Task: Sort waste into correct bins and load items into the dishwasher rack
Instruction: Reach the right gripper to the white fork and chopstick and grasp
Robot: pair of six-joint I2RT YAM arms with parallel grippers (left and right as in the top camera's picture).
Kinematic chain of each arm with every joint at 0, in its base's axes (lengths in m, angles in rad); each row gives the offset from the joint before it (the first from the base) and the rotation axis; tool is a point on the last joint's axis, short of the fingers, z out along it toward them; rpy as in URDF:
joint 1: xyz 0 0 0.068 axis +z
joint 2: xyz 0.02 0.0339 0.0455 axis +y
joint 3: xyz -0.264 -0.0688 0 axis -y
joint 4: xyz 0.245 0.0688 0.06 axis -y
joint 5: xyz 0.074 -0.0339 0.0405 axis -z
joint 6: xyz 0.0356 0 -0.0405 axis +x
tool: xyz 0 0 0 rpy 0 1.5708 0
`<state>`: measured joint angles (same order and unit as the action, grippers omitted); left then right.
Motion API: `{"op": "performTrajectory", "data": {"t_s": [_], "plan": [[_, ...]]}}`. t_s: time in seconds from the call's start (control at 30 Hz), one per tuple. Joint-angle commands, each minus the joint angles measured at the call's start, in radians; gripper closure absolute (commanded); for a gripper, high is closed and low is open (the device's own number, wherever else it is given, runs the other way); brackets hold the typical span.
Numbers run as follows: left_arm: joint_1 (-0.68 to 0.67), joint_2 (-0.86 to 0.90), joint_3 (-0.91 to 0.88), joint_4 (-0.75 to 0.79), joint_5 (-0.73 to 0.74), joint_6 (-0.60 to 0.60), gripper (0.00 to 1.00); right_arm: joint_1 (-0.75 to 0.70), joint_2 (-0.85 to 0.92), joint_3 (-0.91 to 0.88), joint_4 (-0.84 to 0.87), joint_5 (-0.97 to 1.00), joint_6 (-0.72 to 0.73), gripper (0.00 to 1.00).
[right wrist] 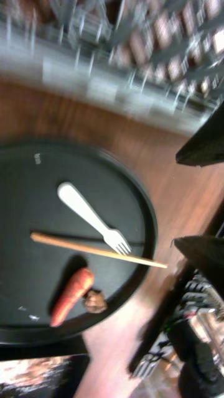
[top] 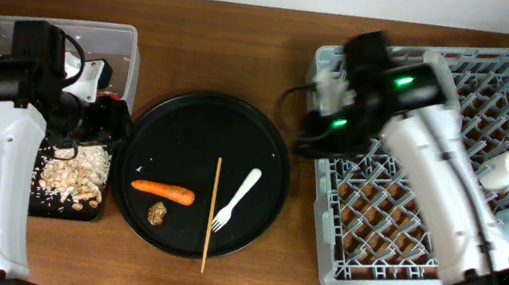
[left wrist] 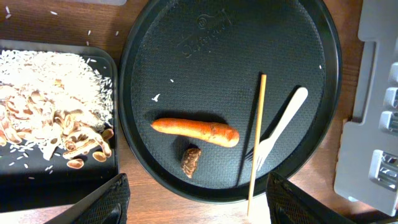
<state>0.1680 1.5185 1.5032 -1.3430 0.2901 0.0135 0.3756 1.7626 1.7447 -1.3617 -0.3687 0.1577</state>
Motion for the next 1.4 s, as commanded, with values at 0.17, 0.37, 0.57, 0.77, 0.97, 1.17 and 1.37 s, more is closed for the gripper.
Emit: {"op": "performTrajectory", "data": {"t_s": [0.17,0.37,0.57,0.77,0.97,1.17,1.37], "plan": [[0.005,-0.006,-0.050,0.025,0.001,0.001,0.30,0.305,0.077,-0.219,0.308,0.122,0.389,0.48],[0.005,-0.006,-0.050,0.026,0.001,0.001,0.30,0.405,0.192,-0.266,0.426,0.189,0.509,0.38],[0.005,-0.006,-0.050,0.026,0.001,0.001,0.30,0.424,0.289,-0.266,0.450,0.232,0.621,0.40],[0.005,-0.006,-0.050,0.026,0.001,0.001,0.30,0.424,0.365,-0.266,0.450,0.247,0.671,0.54],[0.005,-0.006,-0.050,0.025,0.001,0.001,0.30,0.423,0.371,-0.266,0.434,0.247,0.671,0.89],[0.005,-0.006,-0.050,0.023,0.001,0.001,0.30,0.337,0.319,-0.199,0.312,0.291,0.628,0.96],[0.005,-0.006,-0.050,0.024,0.001,0.001,0.30,0.204,0.165,-0.053,0.070,0.364,0.386,0.96]]}}
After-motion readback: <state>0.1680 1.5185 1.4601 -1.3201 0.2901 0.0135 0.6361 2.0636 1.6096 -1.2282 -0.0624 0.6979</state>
